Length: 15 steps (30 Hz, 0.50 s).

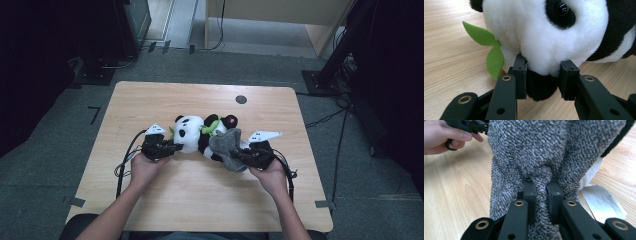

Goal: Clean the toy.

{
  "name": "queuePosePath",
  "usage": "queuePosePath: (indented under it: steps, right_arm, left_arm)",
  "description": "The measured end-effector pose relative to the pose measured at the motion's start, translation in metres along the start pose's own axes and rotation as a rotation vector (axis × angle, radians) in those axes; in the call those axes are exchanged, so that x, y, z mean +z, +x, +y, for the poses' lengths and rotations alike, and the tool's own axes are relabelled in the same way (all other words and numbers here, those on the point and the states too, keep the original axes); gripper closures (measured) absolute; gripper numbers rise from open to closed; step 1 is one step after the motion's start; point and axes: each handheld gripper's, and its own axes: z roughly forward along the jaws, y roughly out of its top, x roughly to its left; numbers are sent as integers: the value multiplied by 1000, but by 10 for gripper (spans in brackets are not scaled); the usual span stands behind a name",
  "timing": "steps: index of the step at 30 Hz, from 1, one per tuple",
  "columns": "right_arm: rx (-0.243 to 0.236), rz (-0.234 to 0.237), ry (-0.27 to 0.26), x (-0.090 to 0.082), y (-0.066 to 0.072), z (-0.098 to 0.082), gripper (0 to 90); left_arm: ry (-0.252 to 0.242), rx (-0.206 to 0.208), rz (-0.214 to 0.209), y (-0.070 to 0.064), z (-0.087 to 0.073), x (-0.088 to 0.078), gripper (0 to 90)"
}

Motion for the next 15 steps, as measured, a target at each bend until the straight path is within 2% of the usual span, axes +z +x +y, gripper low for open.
queuePosePath:
  steps: [2,4,5,6,9,12,15]
  right_arm:
    - [0,-17,2,1,-1,-2,820]
    - [13,-31,27,5,-4,-6,821]
    - [27,-35,67,10,-7,-11,821]
    - [27,-35,67,10,-7,-11,821]
    - [18,-38,142,22,-10,-19,820]
    - [31,-55,152,21,-11,-19,820]
    - [55,-88,126,9,-17,-17,819]
  left_arm:
    - [3,-2,-4,1,1,0,653]
    - [6,-7,-11,2,1,0,652]
    - [7,-9,-15,3,2,0,651]
    - [9,-15,-20,4,3,0,651]
    - [6,-27,-29,6,4,0,647]
    - [5,-27,-30,6,4,-1,644]
    - [4,-27,-31,6,5,-1,642]
